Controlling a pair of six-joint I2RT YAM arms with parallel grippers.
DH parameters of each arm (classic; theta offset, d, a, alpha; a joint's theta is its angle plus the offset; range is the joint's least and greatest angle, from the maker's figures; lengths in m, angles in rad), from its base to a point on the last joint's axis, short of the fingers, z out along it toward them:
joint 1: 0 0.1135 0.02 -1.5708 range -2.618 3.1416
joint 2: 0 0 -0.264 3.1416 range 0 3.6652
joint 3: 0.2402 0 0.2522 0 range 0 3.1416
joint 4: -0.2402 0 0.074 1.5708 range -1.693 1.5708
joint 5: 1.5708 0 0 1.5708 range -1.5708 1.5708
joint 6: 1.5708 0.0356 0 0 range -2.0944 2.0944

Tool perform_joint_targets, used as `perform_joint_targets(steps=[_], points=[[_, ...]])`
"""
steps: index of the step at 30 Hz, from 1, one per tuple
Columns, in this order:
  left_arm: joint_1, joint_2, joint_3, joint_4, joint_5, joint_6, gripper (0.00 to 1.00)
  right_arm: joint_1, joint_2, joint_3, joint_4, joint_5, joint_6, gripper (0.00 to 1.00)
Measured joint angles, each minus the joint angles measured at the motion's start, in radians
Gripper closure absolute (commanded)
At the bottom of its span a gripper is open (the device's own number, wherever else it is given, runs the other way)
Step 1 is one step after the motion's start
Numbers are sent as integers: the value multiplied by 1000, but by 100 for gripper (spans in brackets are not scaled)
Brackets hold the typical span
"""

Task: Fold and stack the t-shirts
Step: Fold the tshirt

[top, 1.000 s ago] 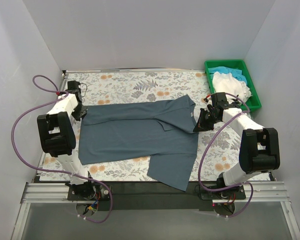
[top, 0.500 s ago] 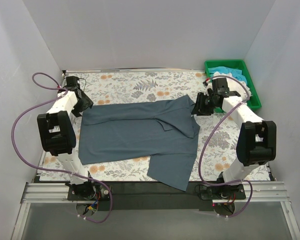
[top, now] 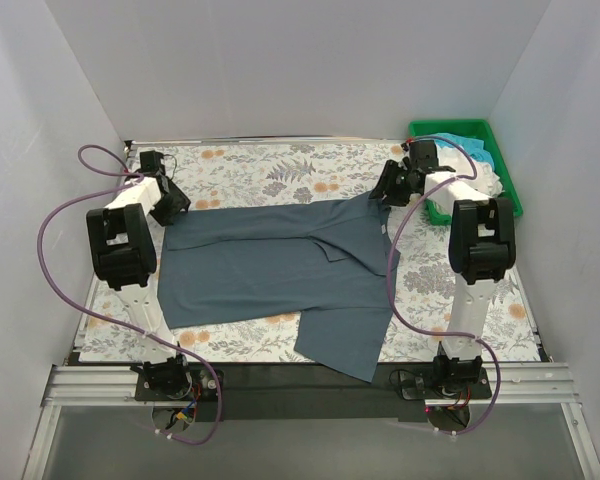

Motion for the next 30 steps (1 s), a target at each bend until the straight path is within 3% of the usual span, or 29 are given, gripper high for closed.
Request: perform_joint_targets(steps=[12, 20, 25, 30], points=[[0, 32, 24, 32, 0, 1, 50, 0, 119, 16, 169, -5, 166, 60], [2, 35, 24, 38, -2, -3, 51, -3, 165, 43, 217, -5, 223, 76], [16, 35, 22, 45, 9, -24, 52, -23, 164, 12, 235, 28, 253, 99], [34, 38, 22, 53, 35, -40, 54, -47, 137, -38, 262, 37, 268, 99]])
